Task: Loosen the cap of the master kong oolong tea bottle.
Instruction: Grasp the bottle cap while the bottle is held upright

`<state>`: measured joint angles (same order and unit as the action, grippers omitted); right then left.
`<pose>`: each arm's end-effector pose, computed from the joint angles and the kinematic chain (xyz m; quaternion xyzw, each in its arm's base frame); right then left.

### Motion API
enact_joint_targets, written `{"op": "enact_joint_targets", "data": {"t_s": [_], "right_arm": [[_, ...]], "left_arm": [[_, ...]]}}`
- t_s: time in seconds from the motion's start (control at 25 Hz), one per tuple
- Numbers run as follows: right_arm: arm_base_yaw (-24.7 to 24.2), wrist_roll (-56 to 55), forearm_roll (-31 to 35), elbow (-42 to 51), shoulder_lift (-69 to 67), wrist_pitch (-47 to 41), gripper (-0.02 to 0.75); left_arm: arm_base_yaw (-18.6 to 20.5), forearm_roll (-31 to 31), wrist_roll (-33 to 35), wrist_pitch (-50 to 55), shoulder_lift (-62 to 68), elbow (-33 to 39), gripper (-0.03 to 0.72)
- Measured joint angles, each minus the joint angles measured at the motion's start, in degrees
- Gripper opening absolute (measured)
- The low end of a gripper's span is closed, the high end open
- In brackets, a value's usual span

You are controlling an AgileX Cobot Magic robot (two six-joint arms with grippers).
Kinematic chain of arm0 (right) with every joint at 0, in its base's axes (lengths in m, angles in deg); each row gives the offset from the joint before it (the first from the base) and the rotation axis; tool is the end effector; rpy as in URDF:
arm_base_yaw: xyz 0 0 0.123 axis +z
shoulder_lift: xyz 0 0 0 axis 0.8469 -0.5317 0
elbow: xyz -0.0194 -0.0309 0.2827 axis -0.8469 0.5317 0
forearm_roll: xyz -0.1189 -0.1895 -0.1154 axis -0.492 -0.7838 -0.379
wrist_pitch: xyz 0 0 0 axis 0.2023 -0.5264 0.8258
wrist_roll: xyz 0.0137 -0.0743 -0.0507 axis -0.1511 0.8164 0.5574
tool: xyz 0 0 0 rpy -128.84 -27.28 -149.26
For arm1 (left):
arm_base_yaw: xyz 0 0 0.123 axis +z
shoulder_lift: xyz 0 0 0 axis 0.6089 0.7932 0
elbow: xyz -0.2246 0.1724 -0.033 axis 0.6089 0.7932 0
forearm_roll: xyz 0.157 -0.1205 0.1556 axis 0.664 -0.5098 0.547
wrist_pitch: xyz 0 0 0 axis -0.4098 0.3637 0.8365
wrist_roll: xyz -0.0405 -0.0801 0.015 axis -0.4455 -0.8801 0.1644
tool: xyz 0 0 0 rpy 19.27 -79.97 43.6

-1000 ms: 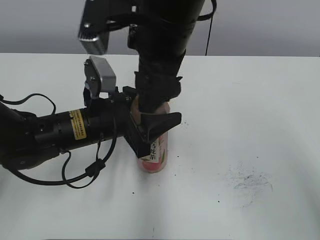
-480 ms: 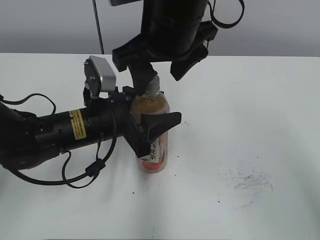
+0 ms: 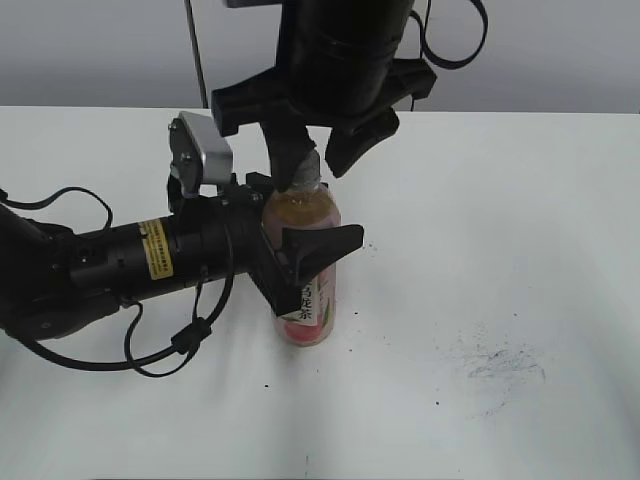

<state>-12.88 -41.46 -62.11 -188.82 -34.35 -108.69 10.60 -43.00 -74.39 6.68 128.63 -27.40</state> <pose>0.2872 0.2893 0.2977 -0.2635 0.9531 0.0809 0.1249 0.2700 -0.2042 0.1330 0.3886 0.6238 -0.4019 0.5462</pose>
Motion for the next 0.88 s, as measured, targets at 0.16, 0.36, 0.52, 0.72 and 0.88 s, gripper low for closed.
{"op": "enact_joint_targets", "data": {"t_s": [0.16, 0.36, 0.52, 0.72, 0.88], "right_arm": [[0.21, 2.74, 0.54, 0.00, 0.00, 0.06, 0.277], [0.21, 9.21, 0.54, 0.00, 0.00, 0.06, 0.277], [0.21, 22.41, 0.59, 0.00, 0.00, 0.06, 0.277], [0.21, 48.14, 0.59, 0.00, 0.00, 0.06, 0.277], [0.21, 67.80, 0.54, 0.00, 0.05, 0.01, 0.277]], "left_arm": [[0.00, 0.05, 0.11, 0.01, 0.00, -0.04, 0.447], [0.00, 0.05, 0.11, 0.01, 0.00, -0.04, 0.447], [0.00, 0.22, 0.11, 0.01, 0.00, -0.04, 0.447], [0.00, 0.62, 0.29, -0.04, 0.00, -0.04, 0.447], [0.00, 0.91, 0.66, -0.10, 0.00, -0.04, 0.447]]}}
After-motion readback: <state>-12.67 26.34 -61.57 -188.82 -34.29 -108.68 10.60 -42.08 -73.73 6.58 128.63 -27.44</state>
